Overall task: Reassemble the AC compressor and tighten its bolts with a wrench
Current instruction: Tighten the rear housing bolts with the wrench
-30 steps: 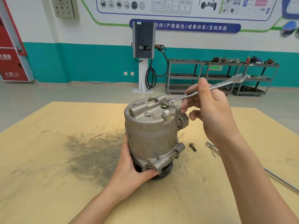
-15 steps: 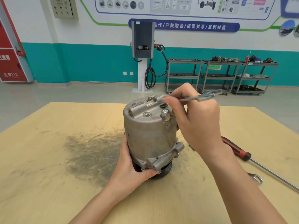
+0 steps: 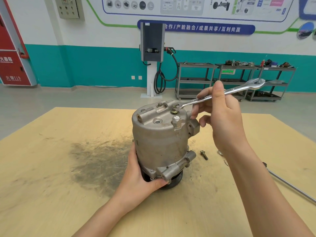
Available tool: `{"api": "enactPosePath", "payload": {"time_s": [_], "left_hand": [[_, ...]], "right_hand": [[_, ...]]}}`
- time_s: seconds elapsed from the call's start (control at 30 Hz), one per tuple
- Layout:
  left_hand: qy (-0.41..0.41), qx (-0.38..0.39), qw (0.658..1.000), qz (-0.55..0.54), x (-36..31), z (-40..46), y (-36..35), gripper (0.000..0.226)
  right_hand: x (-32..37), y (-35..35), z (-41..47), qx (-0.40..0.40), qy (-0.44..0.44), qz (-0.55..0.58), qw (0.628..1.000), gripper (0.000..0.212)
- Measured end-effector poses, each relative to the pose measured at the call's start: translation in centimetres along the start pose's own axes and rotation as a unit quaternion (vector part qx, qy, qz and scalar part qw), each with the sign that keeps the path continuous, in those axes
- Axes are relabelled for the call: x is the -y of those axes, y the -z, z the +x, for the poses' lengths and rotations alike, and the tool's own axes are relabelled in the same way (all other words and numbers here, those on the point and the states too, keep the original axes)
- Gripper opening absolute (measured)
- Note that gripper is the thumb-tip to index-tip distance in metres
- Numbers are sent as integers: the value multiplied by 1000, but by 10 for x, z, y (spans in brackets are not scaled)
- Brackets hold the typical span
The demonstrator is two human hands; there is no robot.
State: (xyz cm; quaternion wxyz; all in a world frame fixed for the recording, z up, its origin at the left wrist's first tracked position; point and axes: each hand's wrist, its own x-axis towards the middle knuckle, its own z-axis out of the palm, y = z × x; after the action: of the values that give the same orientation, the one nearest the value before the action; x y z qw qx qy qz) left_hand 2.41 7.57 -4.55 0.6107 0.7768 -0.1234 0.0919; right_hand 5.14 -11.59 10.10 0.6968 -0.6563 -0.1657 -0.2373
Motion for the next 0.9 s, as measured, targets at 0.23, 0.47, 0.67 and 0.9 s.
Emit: {"api": "enactPosePath", "payload": {"time_s": [0.23,0.47,0.67,0.9], "left_hand": [[0,-1,1000,-11,1,1,0,125],[0,-2,1000,-12,1,1,0,125],[0,-5,1000,-13,2,0,0,125],[-3,-9,1000,-5,4,1,-1,123]], "right_hand": [[-5,1,3,2,-37,67,997,43],[-6,0,3,0,-26,57,998,42],[-8,-2,0,-3,34,5,999,39],[-1,-16,-15,2,374,-362,854,45]]}}
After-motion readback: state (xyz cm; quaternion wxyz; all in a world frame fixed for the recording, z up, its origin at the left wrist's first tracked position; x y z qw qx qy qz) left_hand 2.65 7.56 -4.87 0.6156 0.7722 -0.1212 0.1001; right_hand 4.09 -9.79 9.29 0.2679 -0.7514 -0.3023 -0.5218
